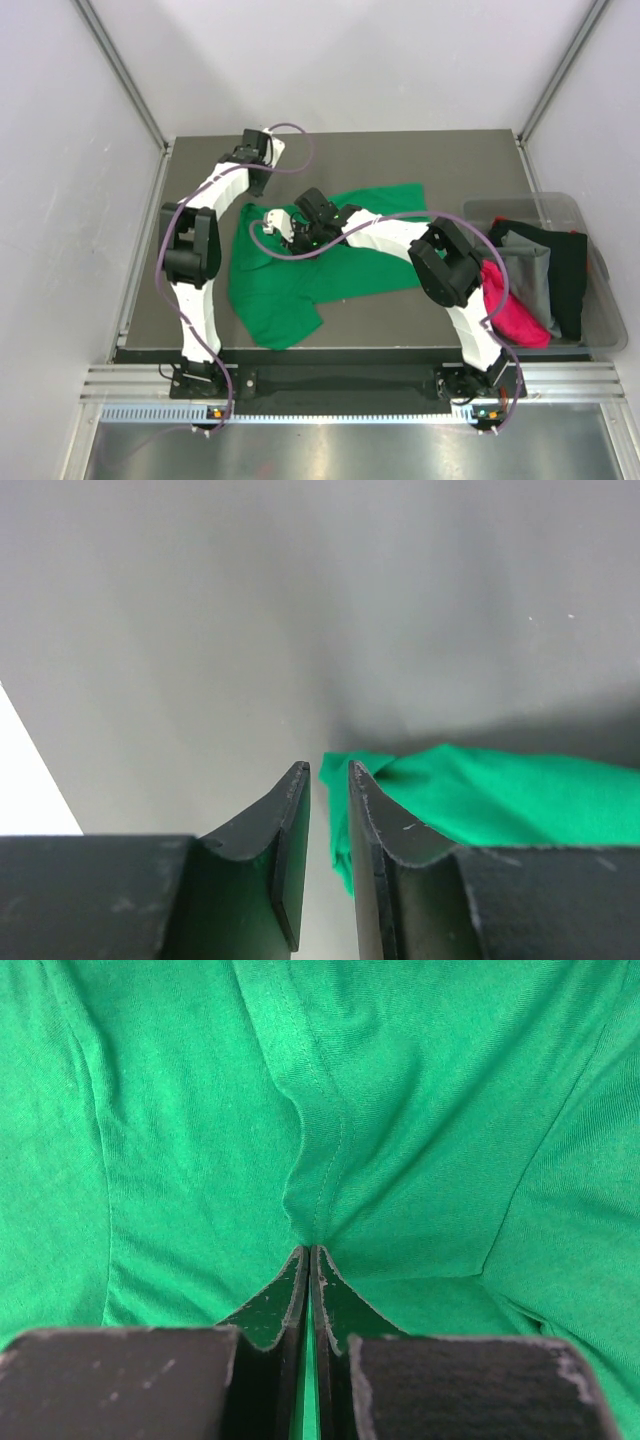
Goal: Fold and stack the t-shirts
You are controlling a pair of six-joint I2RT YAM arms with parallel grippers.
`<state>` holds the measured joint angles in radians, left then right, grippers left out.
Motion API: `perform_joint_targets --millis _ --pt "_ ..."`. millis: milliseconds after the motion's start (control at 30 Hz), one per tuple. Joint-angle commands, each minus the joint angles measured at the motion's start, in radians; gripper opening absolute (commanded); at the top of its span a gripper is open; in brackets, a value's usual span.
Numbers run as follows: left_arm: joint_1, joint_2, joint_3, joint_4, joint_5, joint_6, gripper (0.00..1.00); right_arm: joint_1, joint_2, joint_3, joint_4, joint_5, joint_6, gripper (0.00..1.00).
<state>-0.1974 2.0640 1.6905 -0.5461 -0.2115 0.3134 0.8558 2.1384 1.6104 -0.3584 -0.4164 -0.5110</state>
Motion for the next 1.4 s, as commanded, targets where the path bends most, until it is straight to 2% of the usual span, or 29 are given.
perform_joint_targets --millis 0,167,700,1100,1367 --pt "-0.008 0.044 0.055 -0.028 -0.080 0.046 0.27 0.008 0.014 0.010 0.029 -0.033 0.011 0.00" --pt "-0.017 0.073 0.097 -0.063 -0.098 0.049 0.27 0.008 0.014 0.008 0.029 -0.032 0.009 0.00" --pt "-0.068 0.056 0.072 -0.098 -0.144 0.061 0.27 0.008 0.018 0.011 0.027 -0.035 0.011 0.00" --pt "-0.073 0.120 0.080 -0.095 -0.235 0.090 0.27 0.008 0.021 0.010 0.027 -0.035 0.009 0.00" --pt "-0.073 0.146 0.106 -0.117 -0.232 0.089 0.26 0.009 0.020 0.006 0.029 -0.032 0.008 0.00"
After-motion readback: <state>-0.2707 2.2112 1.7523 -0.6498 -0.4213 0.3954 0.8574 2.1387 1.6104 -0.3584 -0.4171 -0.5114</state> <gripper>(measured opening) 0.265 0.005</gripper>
